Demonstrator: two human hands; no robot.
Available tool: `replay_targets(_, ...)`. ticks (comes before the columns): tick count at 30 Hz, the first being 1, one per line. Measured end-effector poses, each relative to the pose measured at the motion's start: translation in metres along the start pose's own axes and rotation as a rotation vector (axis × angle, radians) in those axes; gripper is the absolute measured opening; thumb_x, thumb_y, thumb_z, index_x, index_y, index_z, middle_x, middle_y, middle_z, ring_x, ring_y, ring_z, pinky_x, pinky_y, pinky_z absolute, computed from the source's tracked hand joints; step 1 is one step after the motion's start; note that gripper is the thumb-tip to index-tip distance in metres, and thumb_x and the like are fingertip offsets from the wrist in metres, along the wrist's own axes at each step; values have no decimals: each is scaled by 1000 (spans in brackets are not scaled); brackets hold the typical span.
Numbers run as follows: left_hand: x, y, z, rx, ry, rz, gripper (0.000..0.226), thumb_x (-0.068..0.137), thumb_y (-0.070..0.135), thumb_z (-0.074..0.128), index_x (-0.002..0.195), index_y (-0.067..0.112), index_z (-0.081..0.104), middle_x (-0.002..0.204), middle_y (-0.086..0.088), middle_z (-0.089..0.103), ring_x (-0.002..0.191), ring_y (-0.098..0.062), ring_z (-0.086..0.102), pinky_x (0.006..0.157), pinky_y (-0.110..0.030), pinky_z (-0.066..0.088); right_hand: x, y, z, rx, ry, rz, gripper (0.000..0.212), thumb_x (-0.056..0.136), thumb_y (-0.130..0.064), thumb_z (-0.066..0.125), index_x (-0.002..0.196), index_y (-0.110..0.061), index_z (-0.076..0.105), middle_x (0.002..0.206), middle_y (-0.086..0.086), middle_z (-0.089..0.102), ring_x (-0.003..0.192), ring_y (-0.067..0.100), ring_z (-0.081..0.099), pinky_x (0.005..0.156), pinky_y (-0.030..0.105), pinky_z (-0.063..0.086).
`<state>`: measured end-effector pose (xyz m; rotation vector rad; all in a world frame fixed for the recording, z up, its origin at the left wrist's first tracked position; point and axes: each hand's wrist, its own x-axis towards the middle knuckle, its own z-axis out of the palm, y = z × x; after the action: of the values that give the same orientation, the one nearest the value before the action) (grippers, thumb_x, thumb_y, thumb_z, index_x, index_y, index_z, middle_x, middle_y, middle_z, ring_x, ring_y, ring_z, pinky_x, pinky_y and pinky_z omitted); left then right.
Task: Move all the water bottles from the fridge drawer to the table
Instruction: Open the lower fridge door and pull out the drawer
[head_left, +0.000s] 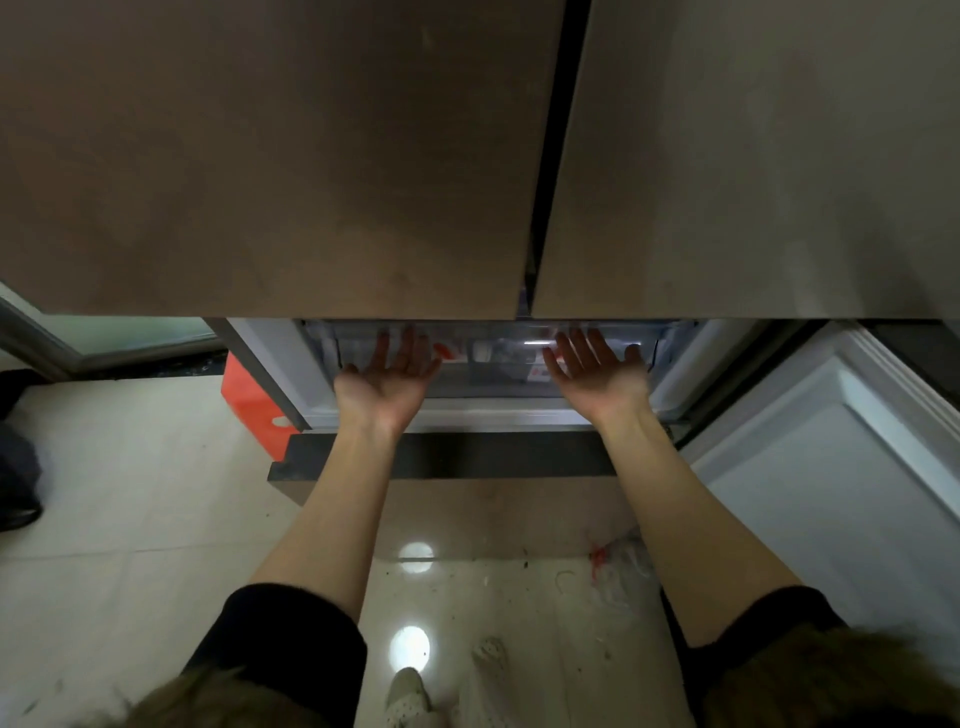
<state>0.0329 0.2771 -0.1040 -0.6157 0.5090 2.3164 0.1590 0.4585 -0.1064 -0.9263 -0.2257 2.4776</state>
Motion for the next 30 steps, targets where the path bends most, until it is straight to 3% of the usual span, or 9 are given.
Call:
replay_targets(7, 2, -1, -2, -4, -22, 5, 60, 95, 53, 21, 137, 13, 38, 140, -18, 41, 133, -34, 34, 111, -57, 19, -6, -1, 2, -23, 1, -20, 61, 98, -51, 20, 140, -11, 37, 146, 10, 39, 135, 27, 37, 111, 44, 27)
replay_targets(15, -8, -2, -11, 37, -22, 28, 51, 97, 46, 25, 125, 11, 47, 135, -20, 47, 129, -34, 42, 109, -57, 25, -14, -2, -6, -122, 40, -40, 56, 97, -49, 31, 130, -8, 48, 133, 12, 53, 125, 28, 48, 108, 43, 33)
replay_targets(21, -23, -1, -20, 131, 26, 10, 43, 100, 40, 20, 108, 10, 51, 139, -18, 46, 131, -33, 41, 95, -52, 35, -26, -2, -16, -240, 51, -38, 51, 98, -48, 27, 119, -9, 52, 113, 11, 62, 99, 25, 60, 107, 39, 37)
replay_targets(24, -31, -3, -26, 168, 45, 18, 43, 100, 40, 20, 105, 10, 51, 141, -18, 44, 133, -32, 39, 96, -49, 35, -34, 1, -25, -260, 39, -36, 52, 98, -47, 27, 129, -11, 47, 125, 11, 58, 112, 24, 57, 110, 40, 33)
replay_targets(27, -40, -8, -33, 231, 65, 43, 48, 98, 46, 24, 128, 14, 44, 144, -17, 41, 133, -30, 39, 96, -43, 37, -45, 3, -31, -304, 31, -20, 53, 99, -45, 23, 139, -13, 37, 141, 8, 46, 130, 22, 43, 114, 40, 25)
replay_targets(30, -53, -14, -38, 306, 89, 73, 59, 93, 56, 29, 137, 18, 36, 144, -15, 40, 130, -27, 44, 92, -34, 40, -58, 6, -38, -320, 43, -20, 52, 100, -44, 22, 141, -14, 34, 143, 8, 44, 133, 20, 41, 111, 39, 25)
